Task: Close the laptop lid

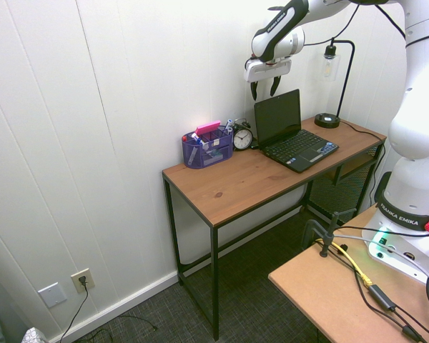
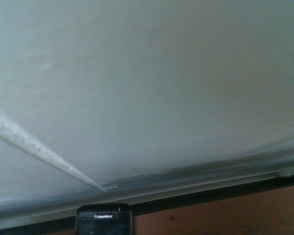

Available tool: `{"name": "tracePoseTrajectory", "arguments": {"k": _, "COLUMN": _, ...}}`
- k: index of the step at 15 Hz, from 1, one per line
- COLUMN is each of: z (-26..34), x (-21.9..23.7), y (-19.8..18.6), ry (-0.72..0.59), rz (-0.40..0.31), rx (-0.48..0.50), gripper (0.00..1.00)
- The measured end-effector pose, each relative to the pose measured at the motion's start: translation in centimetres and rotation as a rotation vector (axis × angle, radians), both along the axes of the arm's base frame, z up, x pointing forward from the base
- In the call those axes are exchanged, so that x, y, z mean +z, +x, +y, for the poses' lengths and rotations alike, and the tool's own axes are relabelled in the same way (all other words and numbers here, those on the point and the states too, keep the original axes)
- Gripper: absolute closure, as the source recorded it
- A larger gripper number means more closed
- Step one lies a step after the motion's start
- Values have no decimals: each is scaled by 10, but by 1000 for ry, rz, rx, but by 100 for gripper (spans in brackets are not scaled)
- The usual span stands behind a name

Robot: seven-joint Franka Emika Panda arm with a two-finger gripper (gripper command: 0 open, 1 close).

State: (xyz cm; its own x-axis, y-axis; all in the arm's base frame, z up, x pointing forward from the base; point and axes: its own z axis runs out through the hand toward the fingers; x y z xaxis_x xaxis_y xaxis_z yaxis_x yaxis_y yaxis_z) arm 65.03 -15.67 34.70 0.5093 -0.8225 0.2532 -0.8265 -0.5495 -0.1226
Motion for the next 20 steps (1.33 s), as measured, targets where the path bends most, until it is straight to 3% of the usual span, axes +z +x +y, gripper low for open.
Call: {"name": "tracePoseTrajectory", "arguments": {"k": 20, "z": -4, "x": -30, "y": -14, "ry": 21, "rz": 67, "rx": -28, "gripper": 100}}
